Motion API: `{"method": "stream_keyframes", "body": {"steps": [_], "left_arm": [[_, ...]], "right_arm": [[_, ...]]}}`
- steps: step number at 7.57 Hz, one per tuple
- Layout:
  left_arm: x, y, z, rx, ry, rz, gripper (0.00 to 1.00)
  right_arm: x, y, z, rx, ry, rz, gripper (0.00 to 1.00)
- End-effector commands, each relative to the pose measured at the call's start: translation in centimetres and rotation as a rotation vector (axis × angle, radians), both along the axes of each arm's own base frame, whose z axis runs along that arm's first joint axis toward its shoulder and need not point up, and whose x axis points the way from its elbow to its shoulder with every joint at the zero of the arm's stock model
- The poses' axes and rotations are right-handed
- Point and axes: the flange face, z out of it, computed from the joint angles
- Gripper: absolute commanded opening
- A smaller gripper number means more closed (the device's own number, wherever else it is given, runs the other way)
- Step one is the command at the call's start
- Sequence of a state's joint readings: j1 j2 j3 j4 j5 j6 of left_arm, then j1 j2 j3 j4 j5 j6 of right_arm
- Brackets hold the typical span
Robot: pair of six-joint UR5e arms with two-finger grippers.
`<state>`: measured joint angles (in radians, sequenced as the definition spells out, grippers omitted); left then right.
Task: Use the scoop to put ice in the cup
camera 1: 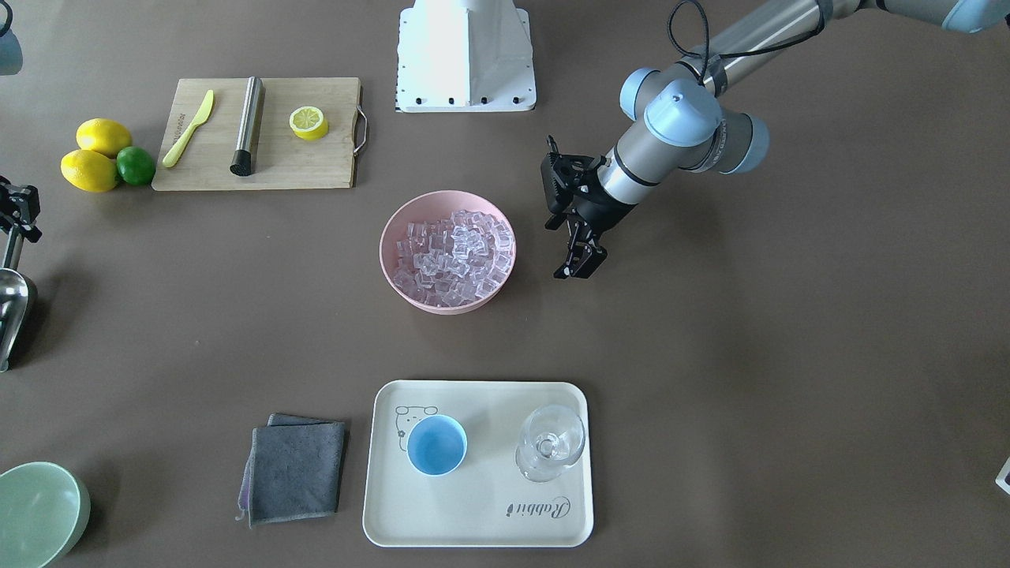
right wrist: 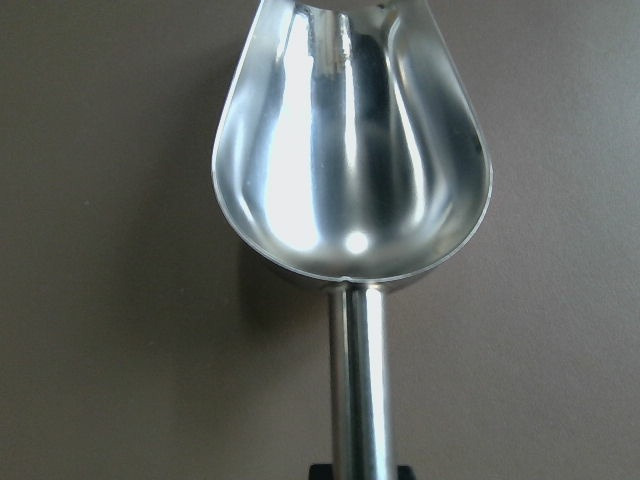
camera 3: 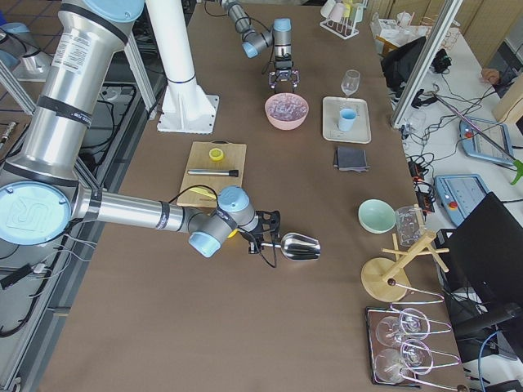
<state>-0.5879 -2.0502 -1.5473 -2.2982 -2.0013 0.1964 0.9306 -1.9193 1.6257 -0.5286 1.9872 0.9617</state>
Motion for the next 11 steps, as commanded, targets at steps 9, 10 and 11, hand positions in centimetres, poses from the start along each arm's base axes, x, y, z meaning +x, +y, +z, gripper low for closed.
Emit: {"method": "stream_keyframes", "body": {"steps": [9, 10, 11], "left_arm": [[4.5, 2.7, -3.4, -0.014, 0.039, 0.043, 0.99], [4.6, 2.6, -3.7, -0.013, 0.041, 0.038, 0.99], [4.6, 2.5, -3.7, -0.011, 0.040, 0.031, 0.99]], "right_arm": [[1.2, -4.5, -20.3, 0.280, 0.051, -0.422, 0.00], [1.1, -4.4, -21.7, 0.326, 0.091, -0.519, 0.00], [0.4, -5.5, -24.2, 0.384, 0.113, -0.590, 0.00]]}}
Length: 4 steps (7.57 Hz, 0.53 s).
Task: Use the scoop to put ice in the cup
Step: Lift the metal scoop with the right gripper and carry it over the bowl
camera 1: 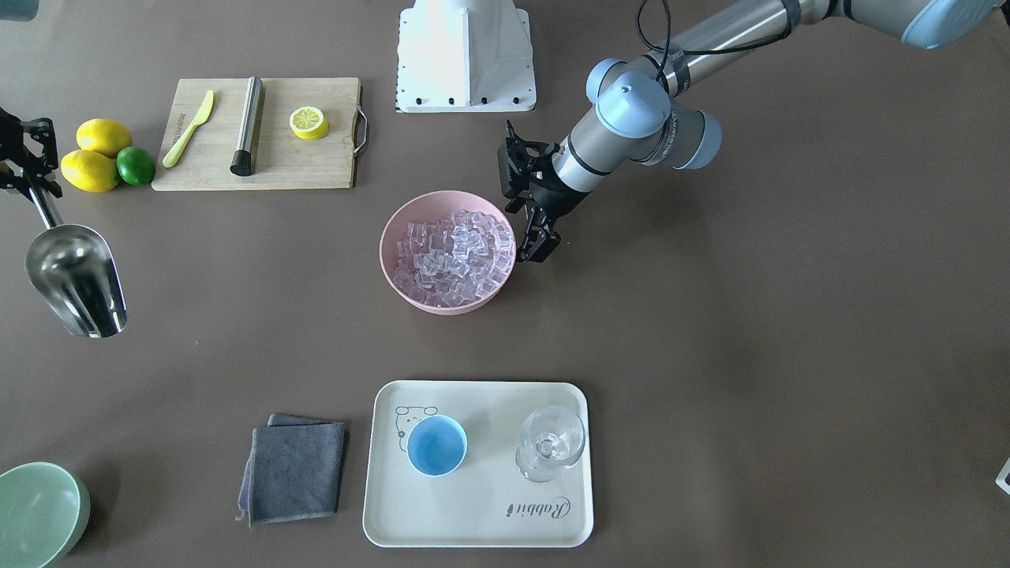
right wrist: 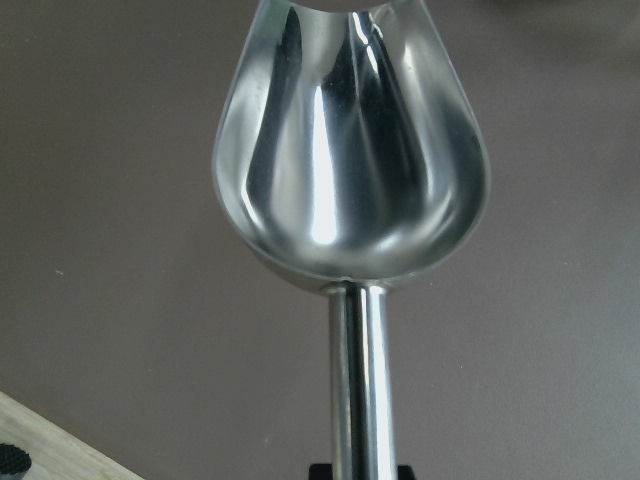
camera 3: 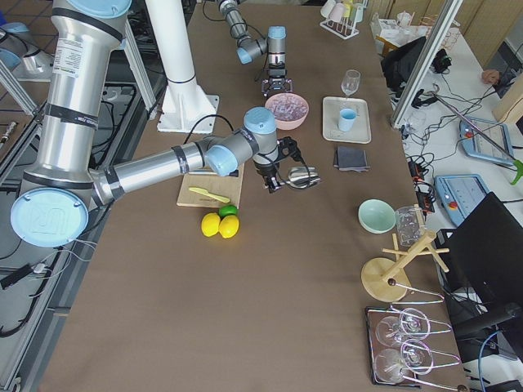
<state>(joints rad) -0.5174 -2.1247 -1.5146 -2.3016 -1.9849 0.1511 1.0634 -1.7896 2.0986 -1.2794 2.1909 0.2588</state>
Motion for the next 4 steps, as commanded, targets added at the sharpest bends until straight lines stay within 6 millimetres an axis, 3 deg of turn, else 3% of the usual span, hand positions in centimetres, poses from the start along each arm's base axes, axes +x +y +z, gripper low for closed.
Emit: {"method": "stream_keyframes", "body": {"steps": [1, 2, 4], "left_arm": [[0.1, -0.2, -0.1, 0.004, -0.002, -0.014, 0.99], [0.1, -0.2, -0.1, 0.002, -0.002, -0.015, 0.99], [0.2, -0.6, 0.3, -0.021, -0.007, -0.057, 0.99]], "right_arm": [[-1.3, -1.4, -7.6, 0.133, 0.049, -0.193, 0.00], [-2.8, -2.8, -12.2, 0.199, 0.098, -0.289, 0.00], [-6.4, -2.3, -20.2, 0.256, 0.214, -0.427, 0.00]]}}
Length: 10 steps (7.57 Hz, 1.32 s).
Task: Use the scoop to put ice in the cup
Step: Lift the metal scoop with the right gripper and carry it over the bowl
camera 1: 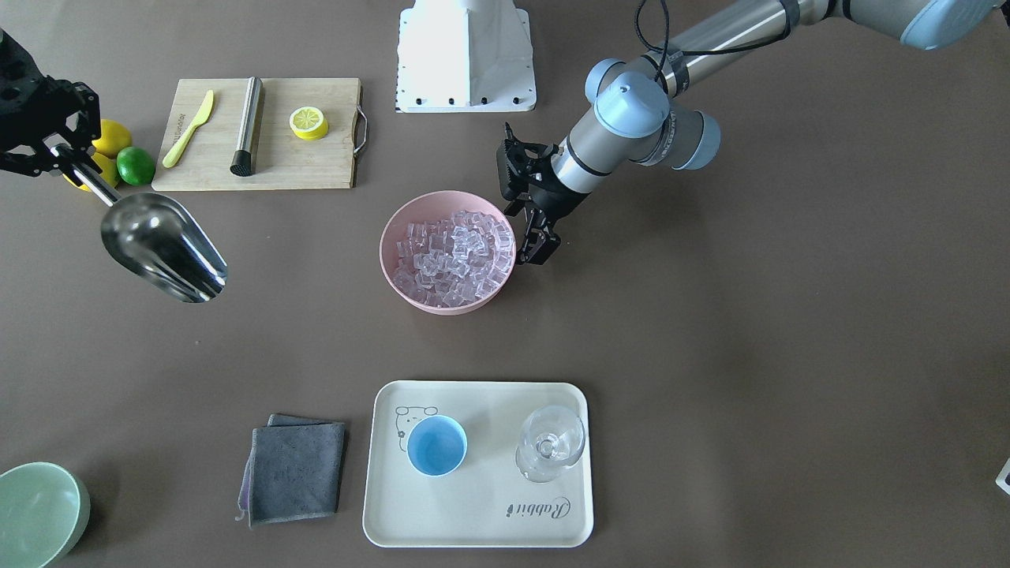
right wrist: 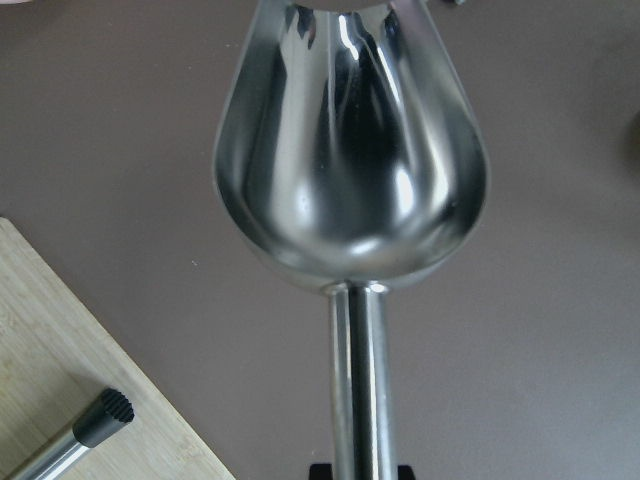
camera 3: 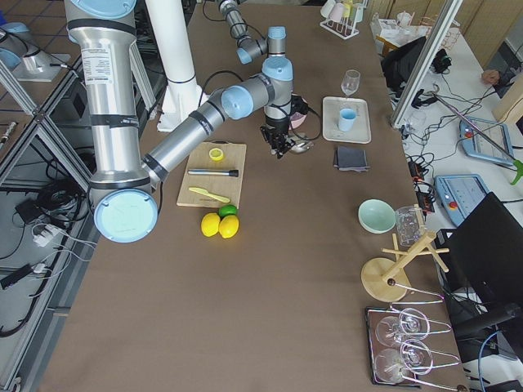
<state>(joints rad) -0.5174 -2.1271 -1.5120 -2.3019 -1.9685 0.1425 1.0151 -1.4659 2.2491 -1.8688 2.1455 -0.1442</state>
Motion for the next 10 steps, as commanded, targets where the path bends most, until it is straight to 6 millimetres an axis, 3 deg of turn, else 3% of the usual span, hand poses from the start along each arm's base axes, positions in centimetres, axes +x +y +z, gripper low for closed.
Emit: {"method": "stream_keyframes", "body": {"steps": [1, 3, 6, 8, 10], "left_arm": [[0.1, -0.5, 0.4, -0.016, -0.004, -0.050, 0.99], [-2.0, -2.2, 1.1, -0.011, 0.017, -0.077, 0.99], [-2.6, -2.8, 1.1, -0.038, 0.021, -0.098, 0.99], [-1.9, -2.4, 0.7, -0.096, 0.032, -0.108, 0.99], [-0.8, -1.4, 0.7, -0.097, 0.029, -0.091, 0.99]], "right_arm": [[-2.6, 1.0, -8.7, 0.058, 0.083, -0.117, 0.00], [-8.2, 2.6, -10.3, 0.162, 0.226, -0.229, 0.00], [-12.6, 2.0, -13.0, 0.168, 0.254, -0.335, 0.00], [-16.1, -1.0, -17.5, 0.152, 0.328, -0.384, 0.00], [-19.9, -2.8, -18.3, 0.152, 0.403, -0.413, 0.00]]}}
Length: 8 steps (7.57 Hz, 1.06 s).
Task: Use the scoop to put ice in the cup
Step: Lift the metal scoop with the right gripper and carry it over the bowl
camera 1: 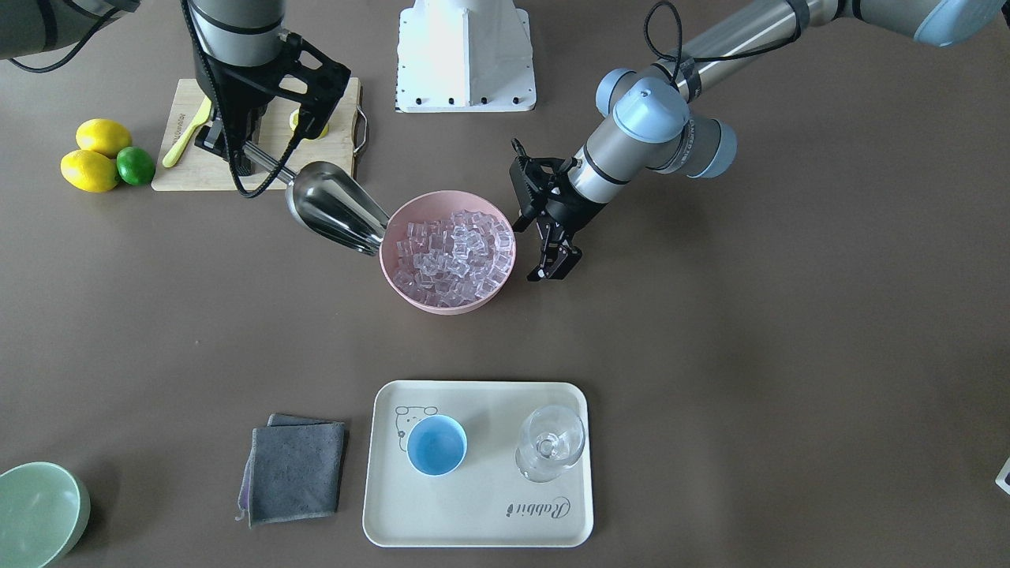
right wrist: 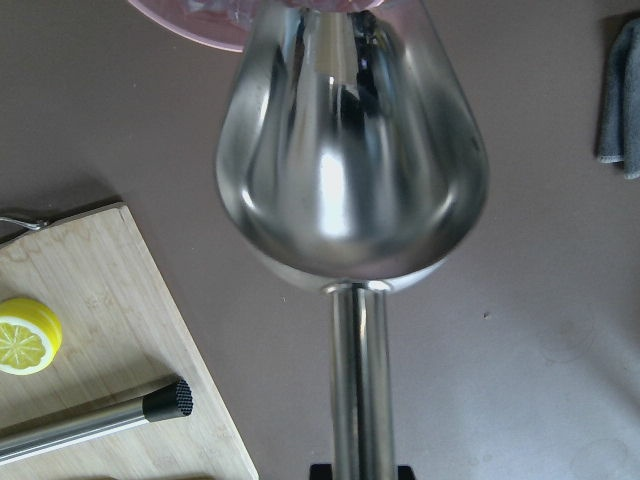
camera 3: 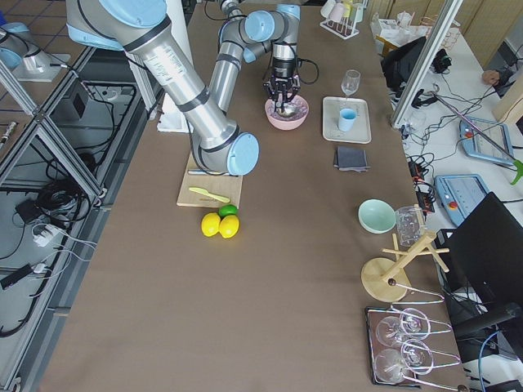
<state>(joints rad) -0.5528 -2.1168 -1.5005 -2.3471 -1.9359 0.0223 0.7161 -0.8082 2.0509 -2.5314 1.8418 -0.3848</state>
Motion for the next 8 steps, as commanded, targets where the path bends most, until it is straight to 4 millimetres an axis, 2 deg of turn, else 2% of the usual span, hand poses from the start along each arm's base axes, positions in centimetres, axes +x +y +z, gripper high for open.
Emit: {"method": "stream_keyframes", "body": {"steps": [1, 3, 8], "left_arm": [[1.3, 0.6, -0.8, 0.000, 0.006, 0.008, 0.99], [2.2, 0.4, -1.6, 0.001, 0.010, 0.011, 0.99], [2.0, 0.3, -1.5, 0.000, 0.009, 0.011, 0.99]], "right_arm": [[-4.1, -2.1, -1.3, -0.004, 0.086, -0.030, 0.00], [-6.0, -2.2, -2.4, -0.001, 0.098, -0.048, 0.00], [-11.3, -1.1, -1.9, 0.008, 0.173, -0.081, 0.00]]}}
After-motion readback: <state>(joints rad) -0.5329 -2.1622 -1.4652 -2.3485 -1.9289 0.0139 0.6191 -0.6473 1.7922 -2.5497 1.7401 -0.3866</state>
